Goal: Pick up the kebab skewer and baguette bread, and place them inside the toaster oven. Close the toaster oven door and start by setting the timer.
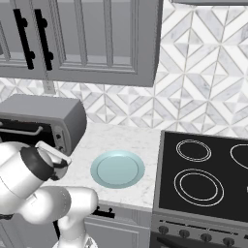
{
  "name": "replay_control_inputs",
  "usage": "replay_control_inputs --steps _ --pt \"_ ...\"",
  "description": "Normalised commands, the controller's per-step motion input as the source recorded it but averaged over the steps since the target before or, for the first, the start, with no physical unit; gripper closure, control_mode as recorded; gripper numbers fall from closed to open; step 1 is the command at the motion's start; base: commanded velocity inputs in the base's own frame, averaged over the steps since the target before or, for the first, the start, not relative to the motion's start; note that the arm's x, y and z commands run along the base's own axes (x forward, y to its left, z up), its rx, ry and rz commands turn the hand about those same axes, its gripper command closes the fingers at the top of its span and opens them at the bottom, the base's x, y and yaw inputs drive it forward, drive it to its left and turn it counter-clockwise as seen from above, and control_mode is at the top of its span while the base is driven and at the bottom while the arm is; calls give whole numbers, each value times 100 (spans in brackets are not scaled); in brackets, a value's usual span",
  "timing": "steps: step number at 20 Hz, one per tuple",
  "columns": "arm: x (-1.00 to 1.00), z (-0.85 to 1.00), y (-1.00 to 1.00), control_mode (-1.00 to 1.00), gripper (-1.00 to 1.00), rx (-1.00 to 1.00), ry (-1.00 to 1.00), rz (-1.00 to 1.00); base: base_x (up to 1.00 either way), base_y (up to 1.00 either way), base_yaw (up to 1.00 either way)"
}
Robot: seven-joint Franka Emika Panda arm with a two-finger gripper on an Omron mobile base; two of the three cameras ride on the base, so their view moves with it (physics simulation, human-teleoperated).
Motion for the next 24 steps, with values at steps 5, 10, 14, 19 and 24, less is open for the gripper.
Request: replay_control_inputs --steps 5,10,14,19,24 --pt "17 0 0 -100 100 23 -1 0 0 0 0" --pt "17 0 0 -100 100 23 -1 0 0 0 0" --pt "25 1 0 -100 100 24 0 0 0 0 0" --pt "22 13 0 -100 100 26 0 0 0 0 0" --pt "19 30 0 -100 100 26 0 0 0 0 0"
